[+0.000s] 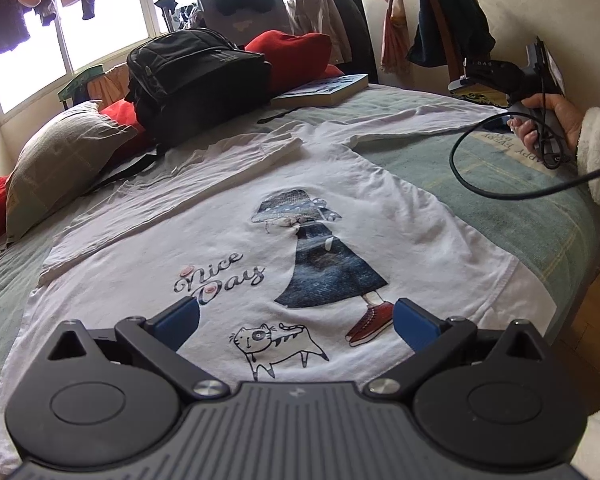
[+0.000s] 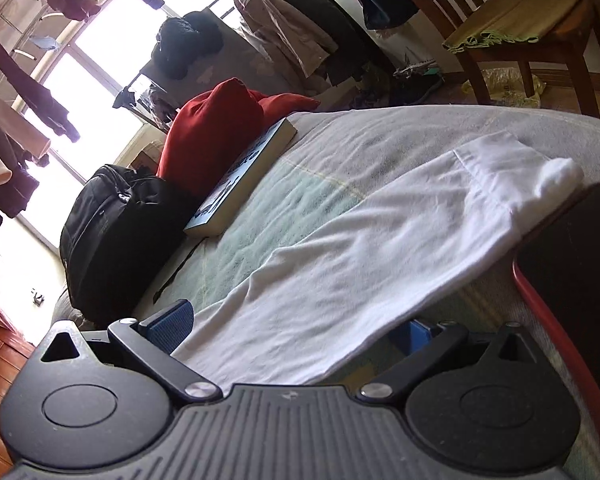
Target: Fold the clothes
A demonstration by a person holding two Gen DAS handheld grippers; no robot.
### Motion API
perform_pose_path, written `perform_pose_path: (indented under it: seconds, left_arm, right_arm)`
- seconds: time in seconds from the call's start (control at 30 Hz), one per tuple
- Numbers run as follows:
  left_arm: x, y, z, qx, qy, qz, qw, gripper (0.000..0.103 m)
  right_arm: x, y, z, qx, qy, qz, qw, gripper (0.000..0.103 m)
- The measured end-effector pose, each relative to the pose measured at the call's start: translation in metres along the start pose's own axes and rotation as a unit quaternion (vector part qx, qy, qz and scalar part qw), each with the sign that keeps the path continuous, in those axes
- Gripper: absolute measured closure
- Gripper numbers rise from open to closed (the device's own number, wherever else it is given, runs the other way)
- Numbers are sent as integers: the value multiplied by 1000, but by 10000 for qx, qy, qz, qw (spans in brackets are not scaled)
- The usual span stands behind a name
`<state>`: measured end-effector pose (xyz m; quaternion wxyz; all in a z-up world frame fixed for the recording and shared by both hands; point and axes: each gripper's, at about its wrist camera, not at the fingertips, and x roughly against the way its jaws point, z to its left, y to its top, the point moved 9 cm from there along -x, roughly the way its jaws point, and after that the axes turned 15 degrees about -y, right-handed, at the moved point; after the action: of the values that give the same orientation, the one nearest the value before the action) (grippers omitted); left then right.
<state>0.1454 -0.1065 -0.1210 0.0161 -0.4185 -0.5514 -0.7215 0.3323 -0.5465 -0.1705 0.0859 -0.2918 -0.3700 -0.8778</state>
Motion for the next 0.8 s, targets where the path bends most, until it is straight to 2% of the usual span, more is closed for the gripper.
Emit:
perform_pose_path:
  seconds: [0.37,0.57,0.73,0.8]
  left_arm:
    - [-4,-1,9,80,24,51,10000,1]
    - [-3,4,19,200,-5,18,9998,1]
    - [-2,11,30,259,-44,-2,9997,1]
    - [-3,14,35,288,-70,-13,9996,1]
  right_arm:
    - [-24,21,0,209,-148,-329,9991,0]
    - [-22,27,-2,30,-94,-511,9986,0]
    - [-15,35,-5,-400,65,-597,9974,0]
    - [-11,36,1,-280,88,-610,9977,0]
